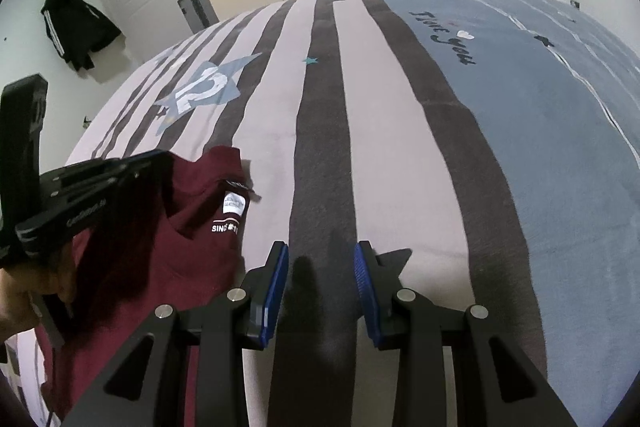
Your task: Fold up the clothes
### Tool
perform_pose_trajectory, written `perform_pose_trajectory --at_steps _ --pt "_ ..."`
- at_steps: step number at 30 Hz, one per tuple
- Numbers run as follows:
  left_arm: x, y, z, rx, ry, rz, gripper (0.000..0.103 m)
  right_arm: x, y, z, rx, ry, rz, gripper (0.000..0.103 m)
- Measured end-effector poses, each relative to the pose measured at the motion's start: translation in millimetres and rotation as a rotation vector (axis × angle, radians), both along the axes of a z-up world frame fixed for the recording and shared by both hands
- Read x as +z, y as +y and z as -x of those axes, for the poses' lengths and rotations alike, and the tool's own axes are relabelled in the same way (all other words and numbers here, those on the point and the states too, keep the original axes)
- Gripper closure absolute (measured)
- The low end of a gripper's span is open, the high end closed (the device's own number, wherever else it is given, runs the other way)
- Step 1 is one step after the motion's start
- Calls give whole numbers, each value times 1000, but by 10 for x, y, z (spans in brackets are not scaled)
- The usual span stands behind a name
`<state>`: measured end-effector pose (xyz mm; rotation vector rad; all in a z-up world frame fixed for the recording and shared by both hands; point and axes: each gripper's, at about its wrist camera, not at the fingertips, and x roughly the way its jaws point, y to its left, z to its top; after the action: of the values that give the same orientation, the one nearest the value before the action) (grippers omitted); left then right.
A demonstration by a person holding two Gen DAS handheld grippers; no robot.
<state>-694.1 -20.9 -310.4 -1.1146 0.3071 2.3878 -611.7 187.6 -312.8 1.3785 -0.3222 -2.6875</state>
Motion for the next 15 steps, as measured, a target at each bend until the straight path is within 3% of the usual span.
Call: perform_pose_trajectory --at_steps 4,8,10,12,15 --pt "10 148 111 -10 -6 14 100 73 88 37 -20 14 -1 72" --pt "-194 207 125 -37 -33 89 97 100 176 70 -35 10 6 72" --pt "-115 60 127 -7 -68 20 91 101 185 60 -36 6 9 72" --pt "47 -146 113 37 -91 -83 70 109 182 40 -32 3 16 72" --pt "455 -681 -111 134 -7 -195 49 147 119 -24 3 7 38 72"
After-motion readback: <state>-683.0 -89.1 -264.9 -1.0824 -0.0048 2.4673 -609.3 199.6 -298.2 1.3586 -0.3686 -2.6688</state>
